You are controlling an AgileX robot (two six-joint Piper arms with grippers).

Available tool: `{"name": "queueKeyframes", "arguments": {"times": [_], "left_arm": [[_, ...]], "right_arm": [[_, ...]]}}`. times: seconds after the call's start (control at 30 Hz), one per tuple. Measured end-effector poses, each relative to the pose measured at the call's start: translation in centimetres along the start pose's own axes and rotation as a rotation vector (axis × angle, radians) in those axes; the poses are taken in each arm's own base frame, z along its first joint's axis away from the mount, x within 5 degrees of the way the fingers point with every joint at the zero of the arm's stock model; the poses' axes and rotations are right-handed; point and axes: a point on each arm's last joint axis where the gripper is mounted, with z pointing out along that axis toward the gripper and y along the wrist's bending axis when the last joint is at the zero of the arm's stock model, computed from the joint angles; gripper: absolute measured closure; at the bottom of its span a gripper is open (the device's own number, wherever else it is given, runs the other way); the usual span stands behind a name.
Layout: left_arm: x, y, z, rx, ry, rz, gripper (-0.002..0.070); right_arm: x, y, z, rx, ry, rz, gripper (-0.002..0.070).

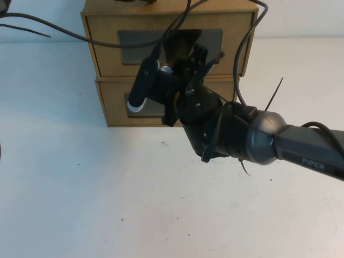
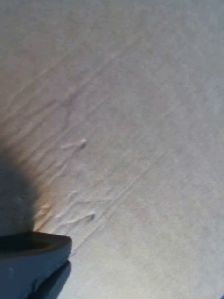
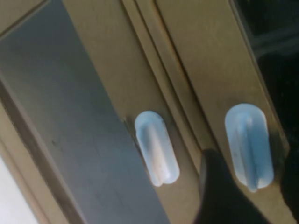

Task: Open the shoe box
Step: 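Pull the top drawer of the cardboard box fully open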

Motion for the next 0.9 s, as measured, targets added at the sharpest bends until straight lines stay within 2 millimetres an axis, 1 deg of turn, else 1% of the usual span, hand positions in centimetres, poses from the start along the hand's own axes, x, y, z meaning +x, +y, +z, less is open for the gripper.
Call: {"name": "queueKeyframes", "arguments": {"times": [0.5,0.63,0.8,0.87,0.9], "left_arm": [[0.0,0.0,0.0,0.0,0.0,0.0,0.068],[0.0,0.0,0.0,0.0,0.0,0.0,0.068],[0.0,0.0,0.0,0.0,0.0,0.0,0.068],[0.0,0.0,0.0,0.0,0.0,0.0,0.068],[0.0,0.0,0.0,0.0,0.0,0.0,0.068]], "right_arm": [[0.42,-0.39,0.57,-0.035,-0.028,-0.001,0.0411],[0.52,-0.47,0.64,-0.035,-0.027,0.0,0.0465],[0.48,-0.62,0.58,-0.032,-0.029,-0.003,0.0573],[0.43,-0.56,0.57,-0.038,-0.034,-0.003,0.0631],[0.43,-0.56,0.57,-0.038,-0.034,-0.003,0.0643]]}}
